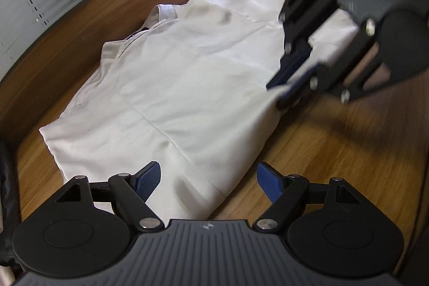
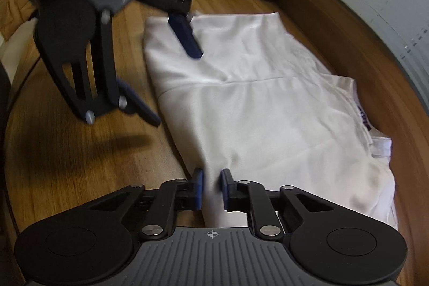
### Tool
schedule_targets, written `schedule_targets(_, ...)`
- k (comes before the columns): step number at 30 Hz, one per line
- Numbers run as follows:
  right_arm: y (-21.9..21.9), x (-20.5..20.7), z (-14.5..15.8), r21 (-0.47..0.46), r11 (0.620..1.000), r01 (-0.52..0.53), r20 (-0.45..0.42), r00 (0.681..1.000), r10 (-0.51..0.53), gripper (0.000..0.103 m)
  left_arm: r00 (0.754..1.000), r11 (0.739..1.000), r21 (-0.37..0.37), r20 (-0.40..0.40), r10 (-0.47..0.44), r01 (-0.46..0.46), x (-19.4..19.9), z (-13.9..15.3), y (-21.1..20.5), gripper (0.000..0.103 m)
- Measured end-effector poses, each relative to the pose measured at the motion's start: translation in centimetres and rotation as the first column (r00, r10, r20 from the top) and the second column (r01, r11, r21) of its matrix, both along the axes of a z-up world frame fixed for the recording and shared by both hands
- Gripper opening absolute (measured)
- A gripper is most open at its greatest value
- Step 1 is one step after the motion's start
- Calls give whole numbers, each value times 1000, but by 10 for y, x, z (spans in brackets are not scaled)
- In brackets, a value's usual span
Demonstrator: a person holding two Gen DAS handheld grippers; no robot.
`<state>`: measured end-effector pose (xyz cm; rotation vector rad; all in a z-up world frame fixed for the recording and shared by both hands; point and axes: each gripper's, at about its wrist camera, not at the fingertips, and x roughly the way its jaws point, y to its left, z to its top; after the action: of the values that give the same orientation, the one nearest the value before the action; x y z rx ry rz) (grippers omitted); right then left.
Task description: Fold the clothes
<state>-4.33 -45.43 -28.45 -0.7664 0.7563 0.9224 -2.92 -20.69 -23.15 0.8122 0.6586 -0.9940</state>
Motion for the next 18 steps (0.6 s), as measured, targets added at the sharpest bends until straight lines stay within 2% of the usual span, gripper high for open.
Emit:
schedule_targets(6,-9,19,25,89,991,103,-66,993,-97,14,996,999,19,88,26,-28,2,-2,12,83)
schedule_targets(8,-11,24,29,106,987,118,-87,990,-109,13,990,998,31,136,49,-54,6,-3,18,72)
schedule_targets(12,-14,29,30,126,984,128,-120,986,-113,14,977,989,26,164,139,-145,26,0,36,64)
schedule_targets(13,-15,29,29,132,982,132,-132,985,-115,14,974,985,17,154,169,-174,33,2,40,56)
schedule_targets(14,-17,30,28,137,981,135,-141,983,-116,14,969,979,7,142,200,-203,39,3,45,40)
schedule_targets(16,-19,30,26,148,979,141,-157,981,-117,14,964,970,-19,115,242,-241,50,9,51,18)
schedule_targets(18,-22,30,23,159,976,146,-172,978,-118,17,958,961,-48,81,275,-272,60,16,54,11)
